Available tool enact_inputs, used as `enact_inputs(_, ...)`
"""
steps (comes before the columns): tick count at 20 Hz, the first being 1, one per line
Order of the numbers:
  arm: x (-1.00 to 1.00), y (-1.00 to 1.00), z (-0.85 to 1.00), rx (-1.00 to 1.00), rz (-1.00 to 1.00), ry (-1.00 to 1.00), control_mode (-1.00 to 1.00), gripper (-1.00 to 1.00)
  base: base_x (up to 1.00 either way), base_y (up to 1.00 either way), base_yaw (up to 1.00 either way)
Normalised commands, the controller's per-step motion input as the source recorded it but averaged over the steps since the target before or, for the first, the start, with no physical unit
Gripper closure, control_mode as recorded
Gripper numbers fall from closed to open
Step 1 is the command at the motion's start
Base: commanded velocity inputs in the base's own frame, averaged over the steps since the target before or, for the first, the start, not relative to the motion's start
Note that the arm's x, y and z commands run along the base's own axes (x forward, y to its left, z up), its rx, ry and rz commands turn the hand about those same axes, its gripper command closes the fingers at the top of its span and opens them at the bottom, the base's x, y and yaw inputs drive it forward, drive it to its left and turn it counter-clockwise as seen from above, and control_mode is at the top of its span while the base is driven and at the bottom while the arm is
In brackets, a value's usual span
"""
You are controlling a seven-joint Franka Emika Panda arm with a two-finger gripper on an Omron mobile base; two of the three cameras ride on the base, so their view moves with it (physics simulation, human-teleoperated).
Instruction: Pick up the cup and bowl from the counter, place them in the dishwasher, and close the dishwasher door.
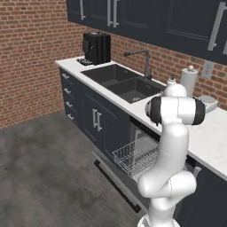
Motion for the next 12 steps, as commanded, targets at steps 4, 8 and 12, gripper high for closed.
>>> enact_inputs(4, -0.05, 0.30, -0.03, 0.00, 0.04, 0.00, -1.00, 1.00, 0.00, 0.00, 0.00)
enact_inputs(8, -0.20, 0.41, 0.00, 0.00, 0.03, 0.00, -1.00, 1.00, 0.00, 0.00, 0.00)
enact_inputs(12, -0.49, 0.46, 0.10, 0.00, 0.02, -0.04, -1.00, 1.00, 0.00, 0.00, 0.00)
